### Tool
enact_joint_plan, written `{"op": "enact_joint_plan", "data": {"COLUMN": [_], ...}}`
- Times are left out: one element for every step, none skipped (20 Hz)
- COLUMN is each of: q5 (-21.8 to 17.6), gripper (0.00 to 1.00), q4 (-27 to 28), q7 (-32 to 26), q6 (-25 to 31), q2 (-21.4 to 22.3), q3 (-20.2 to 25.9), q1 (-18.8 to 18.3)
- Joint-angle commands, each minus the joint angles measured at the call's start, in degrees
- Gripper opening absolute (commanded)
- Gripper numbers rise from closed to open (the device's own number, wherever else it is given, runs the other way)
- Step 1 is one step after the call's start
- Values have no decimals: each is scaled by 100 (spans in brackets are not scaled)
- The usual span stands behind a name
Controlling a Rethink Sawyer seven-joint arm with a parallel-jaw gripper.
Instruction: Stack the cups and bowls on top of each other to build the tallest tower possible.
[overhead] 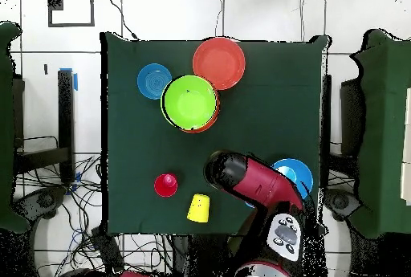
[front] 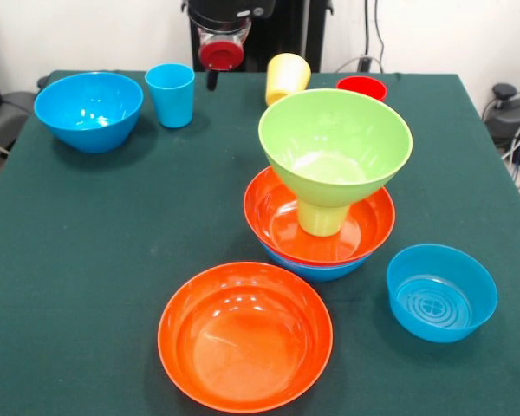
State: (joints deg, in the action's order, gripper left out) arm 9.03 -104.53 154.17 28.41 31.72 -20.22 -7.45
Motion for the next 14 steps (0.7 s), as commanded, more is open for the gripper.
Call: {"op": "enact_joint_plan", "data": {"q5": [-270,-270,-279,-279,-288,-297,-325,-353,-366,-379,-392,-373,-331,-356], "gripper": [0,0,0,0,0,0,0,100,100,100,100,100,100,100], "q4": [302,286,282,273,282,292,327,323,286,248,210,167,144,189], "q7": [-121,-136,-143,-149,-158,-166,-205,-275,-305,-334,-363,-409,-412,-374], "q6": [591,605,654,698,783,869,918,898,818,739,659,666,759,823], "q2": [-39,-16,28,63,109,154,156,177,202,227,252,275,304,298], "q3": [580,586,572,563,538,513,507,549,572,596,620,689,725,656], "q1": [141,138,167,177,195,212,215,175,167,160,152,98,57,93]}}
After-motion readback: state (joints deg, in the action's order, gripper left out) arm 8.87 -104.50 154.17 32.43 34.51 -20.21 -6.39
